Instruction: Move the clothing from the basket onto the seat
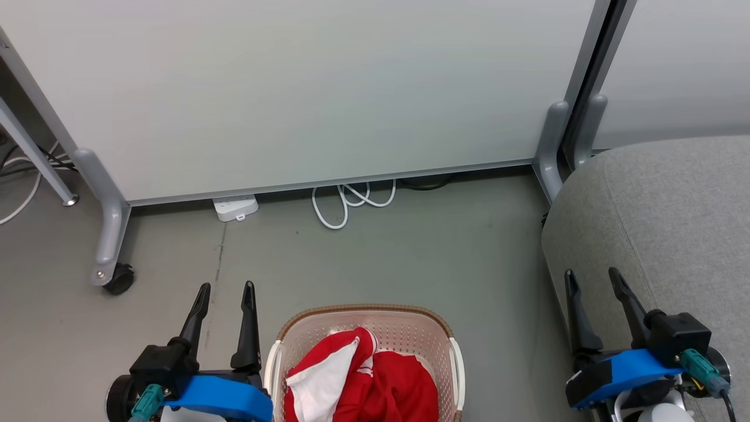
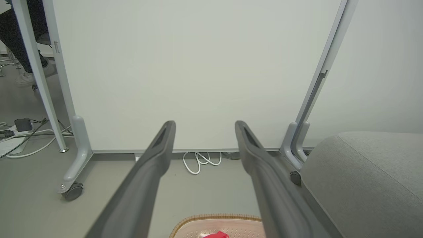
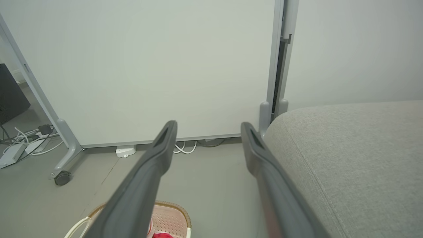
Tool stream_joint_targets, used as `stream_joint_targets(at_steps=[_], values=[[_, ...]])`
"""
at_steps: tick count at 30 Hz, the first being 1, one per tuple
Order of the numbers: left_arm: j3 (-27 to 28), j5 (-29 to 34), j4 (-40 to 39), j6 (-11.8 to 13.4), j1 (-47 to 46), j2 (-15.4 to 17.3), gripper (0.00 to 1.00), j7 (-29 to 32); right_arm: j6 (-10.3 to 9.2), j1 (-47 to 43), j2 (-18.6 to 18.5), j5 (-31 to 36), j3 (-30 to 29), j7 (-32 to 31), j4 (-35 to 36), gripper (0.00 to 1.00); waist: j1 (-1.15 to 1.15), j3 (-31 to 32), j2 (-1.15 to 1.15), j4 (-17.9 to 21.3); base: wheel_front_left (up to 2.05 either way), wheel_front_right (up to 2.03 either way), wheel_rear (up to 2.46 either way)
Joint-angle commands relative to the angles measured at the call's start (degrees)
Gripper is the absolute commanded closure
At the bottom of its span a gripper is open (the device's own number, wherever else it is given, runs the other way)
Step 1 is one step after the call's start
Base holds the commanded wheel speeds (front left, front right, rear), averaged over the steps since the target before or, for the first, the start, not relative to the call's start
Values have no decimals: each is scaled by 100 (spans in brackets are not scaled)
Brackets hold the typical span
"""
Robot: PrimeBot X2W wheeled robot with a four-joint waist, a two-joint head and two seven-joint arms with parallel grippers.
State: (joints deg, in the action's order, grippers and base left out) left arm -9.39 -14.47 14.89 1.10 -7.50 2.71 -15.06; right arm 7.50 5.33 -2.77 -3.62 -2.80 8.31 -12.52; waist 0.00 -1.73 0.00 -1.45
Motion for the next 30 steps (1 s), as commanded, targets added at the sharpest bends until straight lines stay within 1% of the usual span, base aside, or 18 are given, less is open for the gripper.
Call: stream_joint_targets(at_steps=[1,6,8,10,16,20,25,30], values=[[31,28,18,21,-33,32,0,-18,-2,85,-19,-13,29,16,36,0,0,-43,0,36,0,0,0],[62,117,68,-20,-110,31,0,-18,-2,215,-19,-65,127,14,168,0,0,-315,0,191,0,0,0],[67,121,145,-16,-190,31,0,-18,-2,295,-19,-81,147,22,233,0,0,-500,0,241,0,0,0],[21,179,309,-66,-314,58,0,-17,-2,391,-19,-62,171,24,307,0,0,-715,0,292,0,0,0],[-52,147,917,-210,-807,68,0,-14,-2,811,-18,-37,365,66,491,0,0,-1483,0,537,0,0,0],[-126,213,1387,-284,-1181,137,0,6,-2,1134,-18,-74,510,135,552,0,0,-2000,0,742,0,0,0],[-262,290,1962,-419,-1616,222,0,7,-2,1462,-17,-203,664,262,501,0,0,-2564,0,1002,0,0,0],[-340,372,2524,-462,-1971,345,0,14,-2,1709,-15,-425,851,417,361,0,0,-3053,0,1299,0,0,0]])
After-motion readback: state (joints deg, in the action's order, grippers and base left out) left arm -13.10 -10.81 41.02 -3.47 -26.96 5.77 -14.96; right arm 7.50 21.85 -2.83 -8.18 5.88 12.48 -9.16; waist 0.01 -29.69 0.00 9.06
